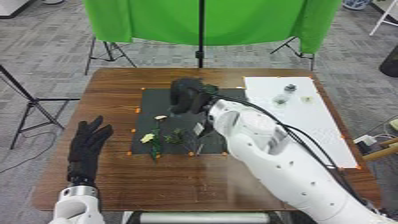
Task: Arrange flowers
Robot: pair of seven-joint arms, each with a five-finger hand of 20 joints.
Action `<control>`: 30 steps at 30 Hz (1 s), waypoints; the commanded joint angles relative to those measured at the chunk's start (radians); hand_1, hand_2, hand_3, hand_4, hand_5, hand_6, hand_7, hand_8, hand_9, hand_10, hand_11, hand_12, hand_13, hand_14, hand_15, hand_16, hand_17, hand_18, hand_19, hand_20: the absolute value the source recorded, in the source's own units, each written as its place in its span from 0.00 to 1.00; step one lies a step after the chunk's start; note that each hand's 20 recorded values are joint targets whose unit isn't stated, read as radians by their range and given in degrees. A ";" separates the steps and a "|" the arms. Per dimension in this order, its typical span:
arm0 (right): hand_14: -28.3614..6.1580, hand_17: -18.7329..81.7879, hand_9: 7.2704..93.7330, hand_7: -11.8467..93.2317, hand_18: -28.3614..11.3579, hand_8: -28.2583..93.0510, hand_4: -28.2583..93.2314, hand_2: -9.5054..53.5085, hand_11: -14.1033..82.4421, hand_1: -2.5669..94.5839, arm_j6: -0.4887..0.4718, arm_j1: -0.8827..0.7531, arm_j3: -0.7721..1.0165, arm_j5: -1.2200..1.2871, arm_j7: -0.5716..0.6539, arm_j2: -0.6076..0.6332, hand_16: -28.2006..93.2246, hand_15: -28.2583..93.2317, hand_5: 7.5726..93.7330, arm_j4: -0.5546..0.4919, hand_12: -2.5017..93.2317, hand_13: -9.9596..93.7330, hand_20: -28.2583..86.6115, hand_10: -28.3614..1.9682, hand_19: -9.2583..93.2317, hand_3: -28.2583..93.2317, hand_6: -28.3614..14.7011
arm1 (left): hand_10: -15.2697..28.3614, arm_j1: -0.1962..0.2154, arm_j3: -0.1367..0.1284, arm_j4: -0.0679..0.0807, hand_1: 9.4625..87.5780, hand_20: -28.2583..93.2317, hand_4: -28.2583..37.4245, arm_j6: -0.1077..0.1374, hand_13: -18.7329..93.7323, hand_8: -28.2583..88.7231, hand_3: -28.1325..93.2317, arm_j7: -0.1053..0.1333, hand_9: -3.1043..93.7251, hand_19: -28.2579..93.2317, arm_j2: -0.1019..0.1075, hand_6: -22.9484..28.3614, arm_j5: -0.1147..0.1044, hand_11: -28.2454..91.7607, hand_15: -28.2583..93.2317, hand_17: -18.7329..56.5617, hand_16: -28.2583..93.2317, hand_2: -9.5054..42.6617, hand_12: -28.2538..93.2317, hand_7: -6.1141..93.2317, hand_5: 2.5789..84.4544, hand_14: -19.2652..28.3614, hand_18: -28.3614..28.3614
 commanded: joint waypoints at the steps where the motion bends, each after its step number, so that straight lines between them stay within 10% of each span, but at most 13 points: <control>1: 0.81 0.86 0.99 0.36 0.46 0.35 0.12 0.00 0.28 0.69 -0.034 -0.007 -0.037 -0.066 -0.022 -0.023 0.53 0.74 0.79 0.038 0.52 0.99 0.77 0.68 1.00 0.67 0.67 | 0.64 0.008 0.009 0.009 0.09 0.39 0.00 -0.013 0.48 0.19 0.70 -0.007 0.51 0.27 -0.009 0.53 0.004 0.35 0.32 0.30 0.27 0.38 0.32 0.13 0.47 0.71 0.72; 6: 0.81 0.86 0.98 0.37 0.46 0.34 0.12 0.00 0.28 0.68 -0.039 -0.006 -0.031 -0.117 -0.077 -0.056 0.53 0.74 0.79 0.106 0.52 0.98 0.77 0.67 1.00 0.67 0.67 | 0.64 -0.029 0.008 0.032 0.09 0.39 0.00 -0.022 0.48 0.19 0.70 -0.032 0.51 0.27 -0.011 0.53 0.010 0.35 0.32 0.30 0.27 0.38 0.32 0.13 0.47 0.71 0.72; 30: 0.80 0.85 0.96 0.32 0.45 0.30 0.12 0.00 0.30 0.64 -0.035 -0.047 -0.040 -0.188 -0.079 -0.042 0.52 0.75 0.74 0.106 0.49 0.98 0.79 0.65 1.00 0.66 0.70 | 0.64 0.004 0.006 0.015 0.09 0.39 0.00 -0.031 0.48 0.19 0.71 -0.001 0.51 0.28 -0.005 0.52 0.007 0.35 0.32 0.30 0.27 0.36 0.32 0.12 0.46 0.72 0.72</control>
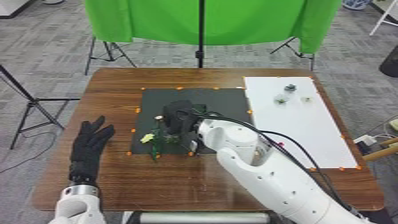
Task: Arrange flowers
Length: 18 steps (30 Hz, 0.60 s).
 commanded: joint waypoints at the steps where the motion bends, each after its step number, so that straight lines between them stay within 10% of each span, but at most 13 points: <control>1: 0.80 0.85 0.96 0.32 0.45 0.30 0.12 0.00 0.30 0.64 0.005 -0.010 0.013 -0.054 -0.014 0.000 0.52 0.75 0.73 0.018 0.49 0.98 0.79 0.65 1.00 0.66 0.70 | 0.64 0.011 0.004 0.005 0.09 0.39 0.00 -0.013 0.48 0.19 0.72 0.010 0.51 0.28 -0.004 0.52 0.007 0.35 0.32 0.30 0.27 0.35 0.32 0.12 0.46 0.72 0.72; 18: 0.80 0.85 0.94 0.29 0.45 0.15 0.10 0.00 0.37 0.55 -0.010 -0.004 0.036 0.006 0.008 0.014 0.52 0.75 0.65 -0.011 0.43 0.98 0.79 0.62 1.00 0.72 0.73 | 0.64 0.008 0.001 0.003 0.09 0.39 0.00 -0.026 0.48 0.19 0.72 -0.001 0.51 0.27 0.003 0.52 0.012 0.35 0.32 0.30 0.27 0.33 0.32 0.12 0.46 0.71 0.72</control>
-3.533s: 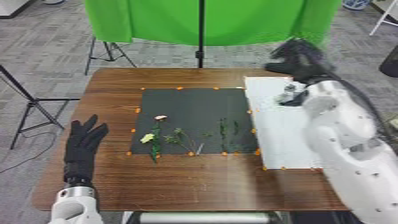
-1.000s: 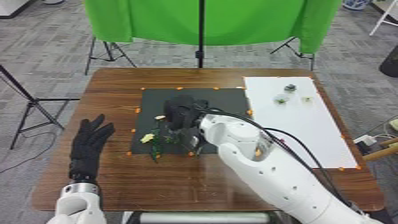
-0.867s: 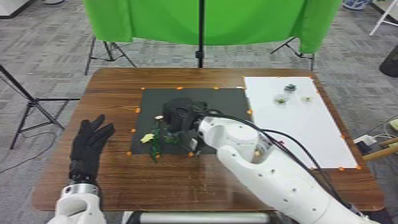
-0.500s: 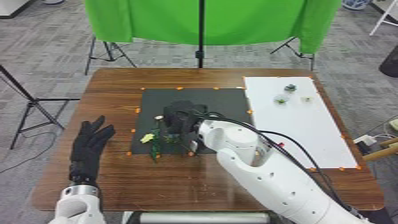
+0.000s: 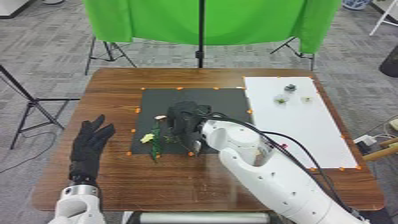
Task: Arrange flowers
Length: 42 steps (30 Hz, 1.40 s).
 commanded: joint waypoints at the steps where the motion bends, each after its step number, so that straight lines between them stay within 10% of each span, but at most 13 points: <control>1: 0.80 0.85 0.93 0.29 0.45 0.15 0.10 0.00 0.38 0.54 -0.007 0.013 0.010 0.041 0.014 0.015 0.52 0.75 0.64 -0.035 0.42 0.98 0.79 0.62 1.00 0.73 0.73 | 0.64 0.006 0.002 0.005 0.09 0.39 0.00 -0.016 0.48 0.19 0.72 -0.009 0.51 0.27 0.002 0.52 0.008 0.35 0.32 0.30 0.27 0.33 0.32 0.12 0.46 0.72 0.72; 15: 0.79 0.85 0.92 0.29 0.43 0.14 0.09 0.00 0.45 0.49 0.000 0.022 0.032 0.064 0.013 0.018 0.53 0.75 0.63 -0.047 0.32 0.98 0.79 0.58 1.00 0.76 0.73 | 0.64 0.006 0.003 0.005 0.09 0.39 0.00 -0.013 0.48 0.19 0.72 0.000 0.51 0.27 -0.006 0.52 0.006 0.35 0.32 0.30 0.27 0.33 0.32 0.12 0.46 0.71 0.72; 24: 0.77 0.83 0.89 0.29 0.43 0.15 0.11 0.00 0.40 0.42 0.275 -0.012 0.268 0.164 0.181 0.170 0.51 0.70 0.66 -0.145 0.28 0.97 0.76 0.53 1.00 0.77 0.70 | 0.64 0.017 -0.008 -0.003 0.09 0.39 0.00 -0.006 0.48 0.19 0.72 0.012 0.51 0.27 -0.007 0.52 0.007 0.35 0.32 0.30 0.27 0.33 0.32 0.12 0.46 0.71 0.72; 32: 0.62 0.77 0.74 0.24 0.37 0.17 0.15 0.02 0.31 0.33 0.108 0.022 0.405 0.070 0.283 0.243 0.51 0.70 0.62 -0.012 0.26 0.89 0.72 0.36 1.00 0.74 0.63 | 0.64 0.031 -0.011 -0.010 0.09 0.39 0.00 0.004 0.48 0.19 0.72 0.010 0.51 0.27 -0.009 0.52 0.010 0.35 0.32 0.30 0.27 0.33 0.32 0.12 0.46 0.71 0.72; 42: 0.72 0.82 0.74 0.20 0.45 0.18 0.15 0.00 0.29 0.34 -0.078 0.006 0.446 -0.129 0.303 0.170 0.50 0.68 0.50 0.197 0.25 0.95 0.68 0.32 1.00 0.72 0.63 | 0.64 0.022 -0.003 -0.009 0.09 0.39 0.00 0.005 0.48 0.19 0.72 0.005 0.50 0.27 -0.011 0.52 0.026 0.35 0.32 0.30 0.27 0.34 0.32 0.13 0.46 0.71 0.72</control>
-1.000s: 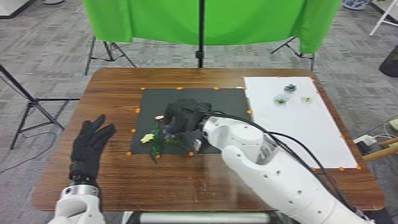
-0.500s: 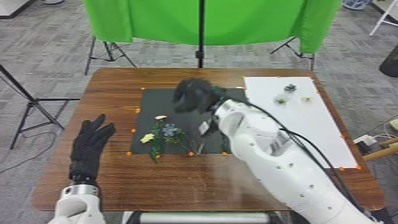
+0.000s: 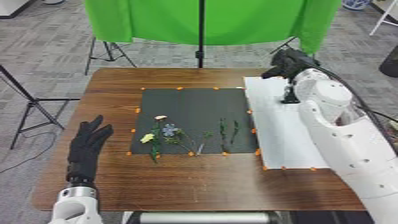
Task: Arrange flowers
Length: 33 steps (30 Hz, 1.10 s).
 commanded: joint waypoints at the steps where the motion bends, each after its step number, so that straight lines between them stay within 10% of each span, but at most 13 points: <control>1: 0.72 0.83 0.75 0.20 0.47 0.18 0.15 0.00 0.29 0.34 -0.078 -0.041 0.032 -0.059 0.053 -0.065 0.50 0.68 0.49 0.119 0.25 0.95 0.68 0.31 1.00 0.71 0.63 | 0.64 0.008 0.007 -0.002 0.09 0.39 0.00 0.009 0.48 0.19 0.72 -0.007 0.50 0.27 -0.012 0.52 0.010 0.35 0.32 0.30 0.27 0.34 0.32 0.13 0.46 0.71 0.72; 10: 0.77 0.86 0.79 0.23 0.51 0.17 0.13 0.00 0.32 0.42 -0.036 -0.102 0.068 -0.080 0.048 -0.087 0.51 0.67 0.57 0.187 0.24 0.99 0.67 0.35 1.00 0.71 0.67 | 0.64 0.011 0.006 -0.002 0.09 0.39 0.00 0.006 0.48 0.19 0.72 -0.012 0.50 0.27 -0.012 0.52 0.008 0.35 0.32 0.30 0.27 0.34 0.32 0.12 0.46 0.71 0.72; 19: 0.82 0.90 0.99 0.30 0.52 0.33 0.15 0.00 0.24 0.71 0.288 -0.129 0.015 -0.009 -0.015 -0.047 0.48 0.73 0.82 0.150 0.42 1.00 0.71 0.62 1.00 0.60 0.63 | 0.64 0.024 -0.003 -0.009 0.09 0.39 0.00 0.008 0.48 0.19 0.72 -0.012 0.51 0.27 -0.008 0.52 0.003 0.35 0.32 0.30 0.27 0.34 0.33 0.12 0.46 0.71 0.72; 33: 0.83 0.91 0.99 0.30 0.53 0.34 0.14 0.00 0.27 0.69 0.165 -0.039 -0.317 0.226 -0.175 -0.025 0.48 0.74 0.83 -0.161 0.43 1.00 0.72 0.64 1.00 0.64 0.62 | 0.64 0.004 0.007 0.000 0.09 0.39 0.00 -0.013 0.48 0.19 0.72 -0.030 0.51 0.27 -0.003 0.52 0.007 0.35 0.32 0.30 0.27 0.33 0.33 0.12 0.46 0.71 0.72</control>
